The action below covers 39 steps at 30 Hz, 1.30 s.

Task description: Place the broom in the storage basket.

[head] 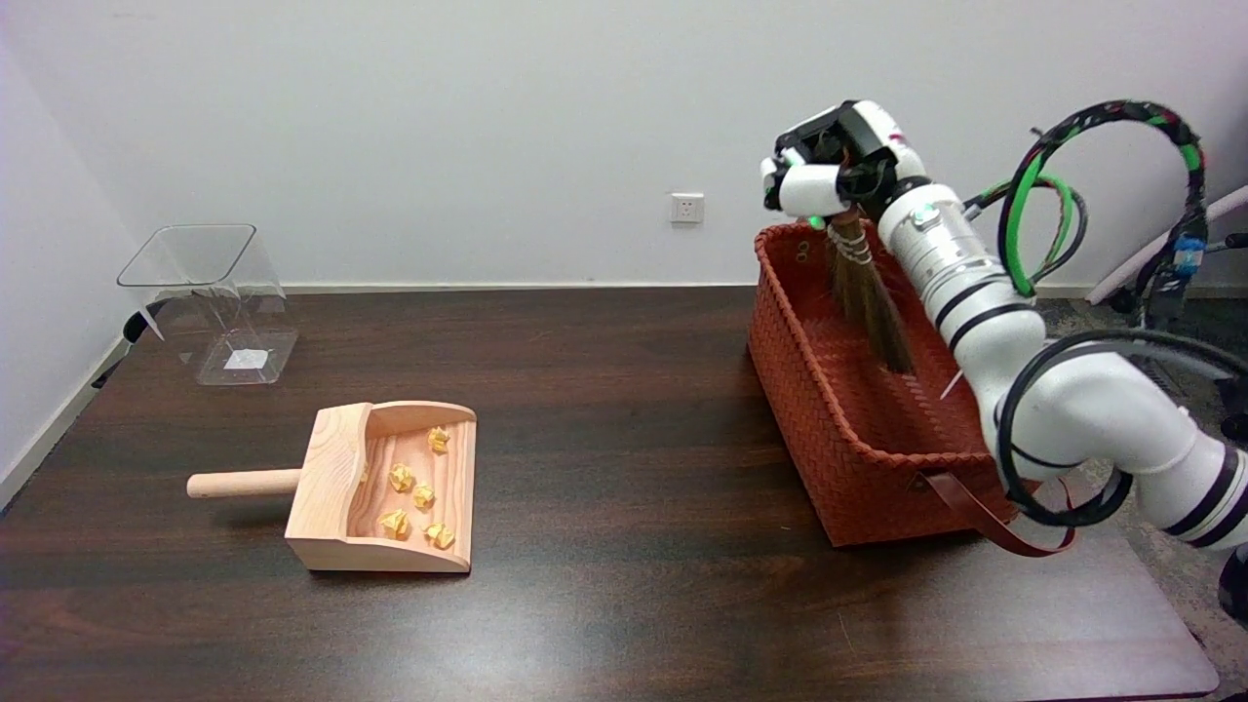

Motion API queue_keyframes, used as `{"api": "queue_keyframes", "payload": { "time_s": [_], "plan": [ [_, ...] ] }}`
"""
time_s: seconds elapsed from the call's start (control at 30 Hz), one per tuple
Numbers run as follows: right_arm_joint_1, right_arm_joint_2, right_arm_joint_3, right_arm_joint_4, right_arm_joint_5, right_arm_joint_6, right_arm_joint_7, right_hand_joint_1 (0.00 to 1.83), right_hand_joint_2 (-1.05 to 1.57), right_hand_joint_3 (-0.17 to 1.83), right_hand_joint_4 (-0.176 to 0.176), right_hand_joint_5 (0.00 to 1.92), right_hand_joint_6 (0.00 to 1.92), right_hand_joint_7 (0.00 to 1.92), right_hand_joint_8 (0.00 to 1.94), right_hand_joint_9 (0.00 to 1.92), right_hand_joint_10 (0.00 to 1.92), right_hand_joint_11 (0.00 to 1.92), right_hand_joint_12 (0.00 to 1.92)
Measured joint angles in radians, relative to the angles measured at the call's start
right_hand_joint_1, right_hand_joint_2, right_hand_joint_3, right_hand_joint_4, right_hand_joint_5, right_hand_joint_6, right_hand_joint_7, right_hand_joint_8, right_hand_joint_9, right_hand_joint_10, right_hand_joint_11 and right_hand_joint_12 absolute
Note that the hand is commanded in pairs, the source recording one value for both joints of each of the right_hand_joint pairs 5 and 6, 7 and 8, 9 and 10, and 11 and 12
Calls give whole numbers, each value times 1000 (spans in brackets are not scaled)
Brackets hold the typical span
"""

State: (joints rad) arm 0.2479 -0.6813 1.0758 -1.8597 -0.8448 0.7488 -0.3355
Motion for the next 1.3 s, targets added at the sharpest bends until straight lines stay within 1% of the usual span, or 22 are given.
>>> {"api": "queue_keyframes", "payload": {
  "time_s": [0.6,1.3],
  "plan": [
    [-82,-65,-33,-7,-87,14,41,1330,686,1104,0,1920,1920,1920,1920,1920,1920,1920,1920],
    [-160,-97,-20,6,-128,38,58,1332,672,1097,0,1920,1920,1920,1920,1920,1920,1920,1920]
  ]
}}
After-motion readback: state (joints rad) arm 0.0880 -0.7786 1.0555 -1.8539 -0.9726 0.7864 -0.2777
